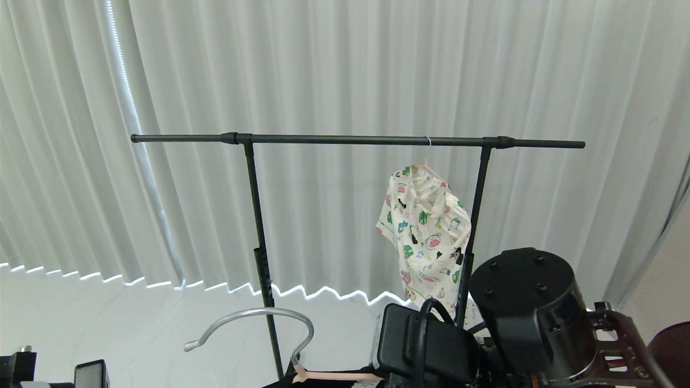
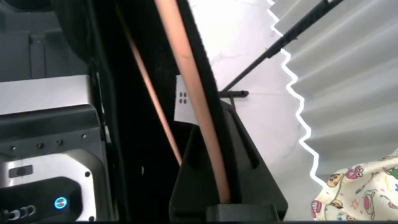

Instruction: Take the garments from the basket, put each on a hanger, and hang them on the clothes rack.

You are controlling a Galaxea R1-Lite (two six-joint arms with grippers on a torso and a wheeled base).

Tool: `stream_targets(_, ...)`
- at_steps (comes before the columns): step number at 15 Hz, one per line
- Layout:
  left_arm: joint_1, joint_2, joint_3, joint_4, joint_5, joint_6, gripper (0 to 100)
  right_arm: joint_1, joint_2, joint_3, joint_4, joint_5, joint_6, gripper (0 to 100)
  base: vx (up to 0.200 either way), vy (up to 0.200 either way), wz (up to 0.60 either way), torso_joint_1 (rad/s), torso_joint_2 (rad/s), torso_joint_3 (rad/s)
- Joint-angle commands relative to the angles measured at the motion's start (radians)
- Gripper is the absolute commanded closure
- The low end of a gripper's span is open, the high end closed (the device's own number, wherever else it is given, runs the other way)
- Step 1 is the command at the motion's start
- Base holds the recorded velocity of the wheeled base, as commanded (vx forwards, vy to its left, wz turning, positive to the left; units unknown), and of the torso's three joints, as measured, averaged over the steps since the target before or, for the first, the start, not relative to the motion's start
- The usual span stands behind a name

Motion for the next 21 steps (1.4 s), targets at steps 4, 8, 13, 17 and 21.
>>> stream_targets(4, 0.000, 0.003, -0.002, 0.003, 0.001, 0.001, 0, -0.017, -0.018, 0.000, -0.002, -0.003, -0.004, 100, 0.000, 0.000, 0.00, 0.000, 0.00, 0.000)
stream_targets(8, 0.005, 0.002, -0.003, -0.021, 0.002, -0.003, 0, -0.077, -0.060, 0.012, 0.004, -0.006, -0.024, 100, 0.000, 0.000, 0.00, 0.000, 0.00, 0.000)
stream_targets(13, 0.221, -0.009, 0.058, -0.083, 0.012, -0.011, 0, -0.180, -0.145, 0.066, 0.050, -0.006, -0.024, 100, 0.000, 0.000, 0.00, 0.000, 0.00, 0.000)
stream_targets(17, 0.346, -0.030, 0.124, -0.083, 0.012, -0.014, 0, -0.224, -0.187, 0.064, 0.091, -0.006, -0.026, 100, 0.000, 0.000, 0.00, 0.000, 0.00, 0.000)
stream_targets(21, 0.474, 0.039, 0.150, -0.083, 0.012, -0.017, 0, -0.224, -0.205, 0.063, 0.091, -0.005, -0.061, 100, 0.000, 0.000, 0.00, 0.000, 0.00, 0.000)
